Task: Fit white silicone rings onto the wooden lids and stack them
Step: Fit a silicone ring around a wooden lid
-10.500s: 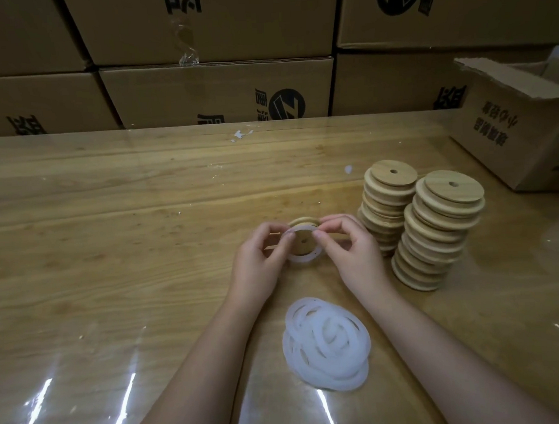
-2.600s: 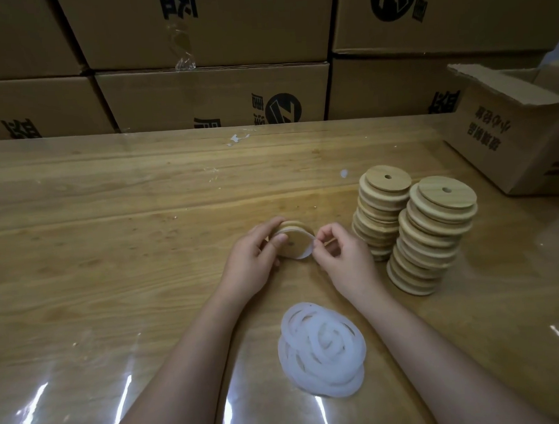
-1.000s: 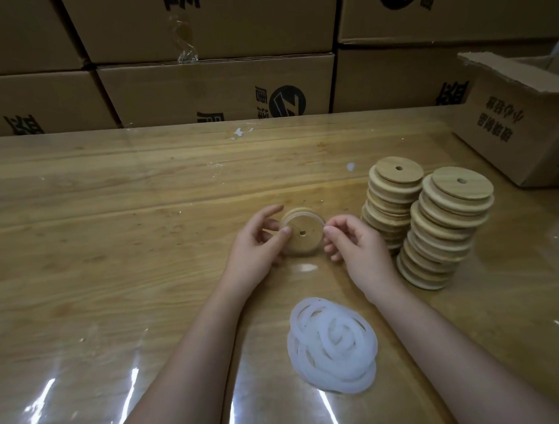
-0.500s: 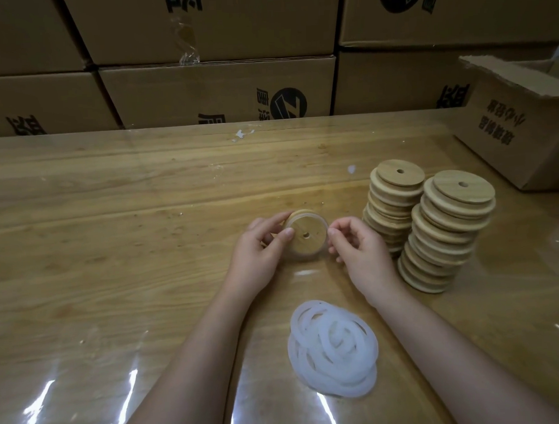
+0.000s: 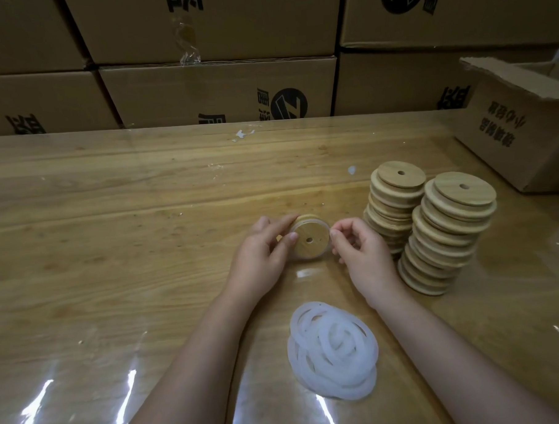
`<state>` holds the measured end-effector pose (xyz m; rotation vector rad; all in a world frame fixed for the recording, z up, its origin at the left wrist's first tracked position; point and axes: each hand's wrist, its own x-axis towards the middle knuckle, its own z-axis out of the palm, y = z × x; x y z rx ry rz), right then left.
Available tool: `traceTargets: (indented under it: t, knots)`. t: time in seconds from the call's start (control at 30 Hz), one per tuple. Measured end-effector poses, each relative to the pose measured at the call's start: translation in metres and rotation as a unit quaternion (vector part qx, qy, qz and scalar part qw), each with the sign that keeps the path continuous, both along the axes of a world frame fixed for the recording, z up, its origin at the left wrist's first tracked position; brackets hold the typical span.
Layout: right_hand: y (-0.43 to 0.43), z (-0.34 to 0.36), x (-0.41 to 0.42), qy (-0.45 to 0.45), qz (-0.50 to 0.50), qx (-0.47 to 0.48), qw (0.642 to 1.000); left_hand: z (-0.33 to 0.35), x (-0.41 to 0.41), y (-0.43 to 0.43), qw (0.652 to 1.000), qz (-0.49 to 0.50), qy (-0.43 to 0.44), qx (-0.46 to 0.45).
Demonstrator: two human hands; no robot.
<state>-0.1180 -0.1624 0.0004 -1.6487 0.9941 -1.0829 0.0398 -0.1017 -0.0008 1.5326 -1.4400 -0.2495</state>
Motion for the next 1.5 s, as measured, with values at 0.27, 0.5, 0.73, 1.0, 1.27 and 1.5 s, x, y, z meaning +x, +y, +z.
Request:
traceTargets:
  t: [0.27, 0.5, 0.73, 1.0, 1.27, 1.5]
  knots:
    - [0.0, 0.002, 0.002, -0.036, 0.029, 0.033, 0.998, 0.004, 0.007, -0.001, 0.989, 0.028, 0.146, 0.018]
    - [-0.002, -0.001, 0.002, 0.019, 0.03, 0.031, 0.999, 0.008, 0.046, 0.005, 0.966, 0.163, 0.199, 0.038]
    - [-0.001, 0.0, 0.001, 0.035, 0.038, 0.031, 0.998, 0.003, 0.055, 0.01, 0.942, 0.305, 0.036, 0.134]
    - [-0.001, 0.0, 0.0, 0.042, 0.04, 0.038, 0.998, 0.021, 0.009, 0.02, 0.885, 0.226, -0.364, 0.183]
    - [0.0, 0.001, 0.0, 0.047, 0.041, 0.036, 0.997, 0.009, -0.003, 0.009, 0.817, 0.223, -0.418, 0.327]
    - [0.003, 0.004, -0.001, 0.052, 0.045, 0.04, 0.997, -0.001, 0.025, 0.006, 0.865, 0.204, -0.307, 0.341]
